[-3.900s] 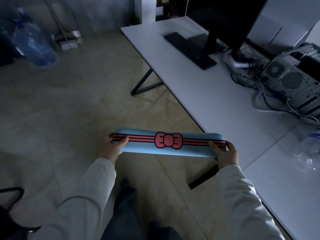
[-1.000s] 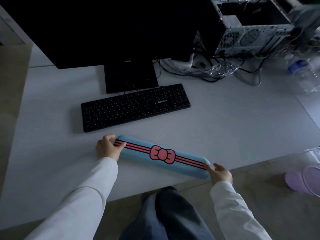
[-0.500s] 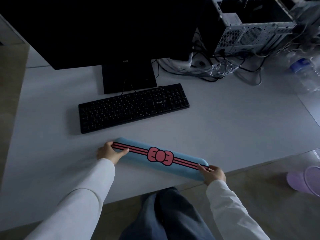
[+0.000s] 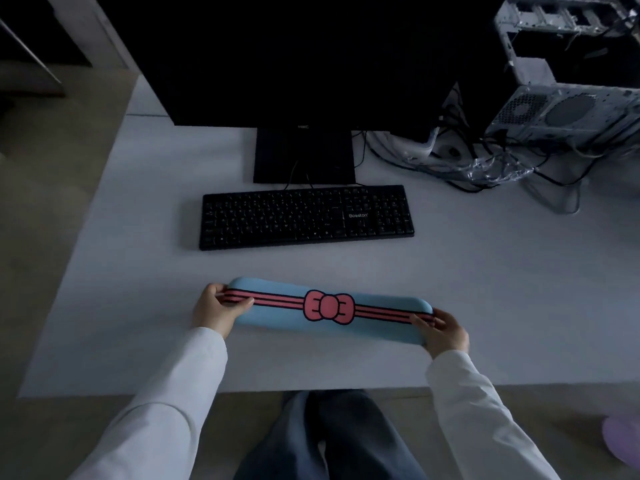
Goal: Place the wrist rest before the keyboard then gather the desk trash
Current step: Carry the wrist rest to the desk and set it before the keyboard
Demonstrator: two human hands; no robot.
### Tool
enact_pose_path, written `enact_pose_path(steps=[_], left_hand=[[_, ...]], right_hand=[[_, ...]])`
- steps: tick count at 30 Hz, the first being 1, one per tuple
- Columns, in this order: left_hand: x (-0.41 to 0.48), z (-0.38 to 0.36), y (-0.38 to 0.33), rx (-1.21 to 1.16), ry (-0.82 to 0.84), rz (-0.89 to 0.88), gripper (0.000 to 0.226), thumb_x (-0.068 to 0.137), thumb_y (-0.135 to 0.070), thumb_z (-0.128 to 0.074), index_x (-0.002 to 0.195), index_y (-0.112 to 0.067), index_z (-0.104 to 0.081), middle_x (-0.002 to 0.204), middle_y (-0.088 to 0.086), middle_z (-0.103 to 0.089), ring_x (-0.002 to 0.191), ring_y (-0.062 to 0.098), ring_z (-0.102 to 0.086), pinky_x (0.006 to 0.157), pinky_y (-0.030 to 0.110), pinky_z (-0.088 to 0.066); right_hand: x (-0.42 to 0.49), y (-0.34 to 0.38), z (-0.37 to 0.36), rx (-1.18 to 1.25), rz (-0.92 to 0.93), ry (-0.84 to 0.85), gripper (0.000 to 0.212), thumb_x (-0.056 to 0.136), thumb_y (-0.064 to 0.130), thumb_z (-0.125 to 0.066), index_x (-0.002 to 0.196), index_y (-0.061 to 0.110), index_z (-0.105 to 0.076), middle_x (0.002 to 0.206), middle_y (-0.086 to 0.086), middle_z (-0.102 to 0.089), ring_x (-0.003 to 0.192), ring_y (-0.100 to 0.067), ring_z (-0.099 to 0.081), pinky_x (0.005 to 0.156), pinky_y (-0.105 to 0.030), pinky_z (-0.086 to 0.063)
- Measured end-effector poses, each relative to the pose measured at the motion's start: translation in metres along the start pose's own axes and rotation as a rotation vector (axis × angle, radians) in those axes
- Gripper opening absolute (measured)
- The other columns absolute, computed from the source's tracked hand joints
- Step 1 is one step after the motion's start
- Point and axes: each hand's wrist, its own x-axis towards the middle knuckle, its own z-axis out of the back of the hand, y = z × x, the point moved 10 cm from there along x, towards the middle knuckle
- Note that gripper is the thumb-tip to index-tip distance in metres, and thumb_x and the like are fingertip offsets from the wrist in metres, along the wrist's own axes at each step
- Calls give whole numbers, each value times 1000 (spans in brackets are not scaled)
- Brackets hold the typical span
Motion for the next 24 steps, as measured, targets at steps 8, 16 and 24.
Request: enact_pose_path(steps=[8, 16, 24], left_hand=[[2, 6, 14, -58, -44, 52, 50, 72, -19, -73, 113, 2, -54, 116, 21, -64, 106, 34, -60, 78, 31, -39], [7, 0, 14, -6, -95, 73, 47, 72, -21, -73, 111, 1, -55, 114, 20, -65, 105, 34, -60, 79, 33, -39], [12, 2, 10, 142, -160, 48, 47, 74, -24, -71, 112, 1, -58, 114, 22, -65, 109, 37, -58, 89, 37, -42]], right_hand=[[13, 56, -21, -97, 139, -10, 42, 77, 10, -67, 118, 7, -61, 119, -17, -65, 109, -33, -59, 89, -27, -40], [24, 56, -26, -111, 121, -38, 45, 80, 11, -64, 125, 10, -57, 126, -16, -62, 115, -33, -57, 100, -29, -39], [28, 55, -26, -208, 134, -71, 44, 83, 15, -61, 126, 9, -56, 128, -16, -61, 118, -33, -55, 103, -31, -37]])
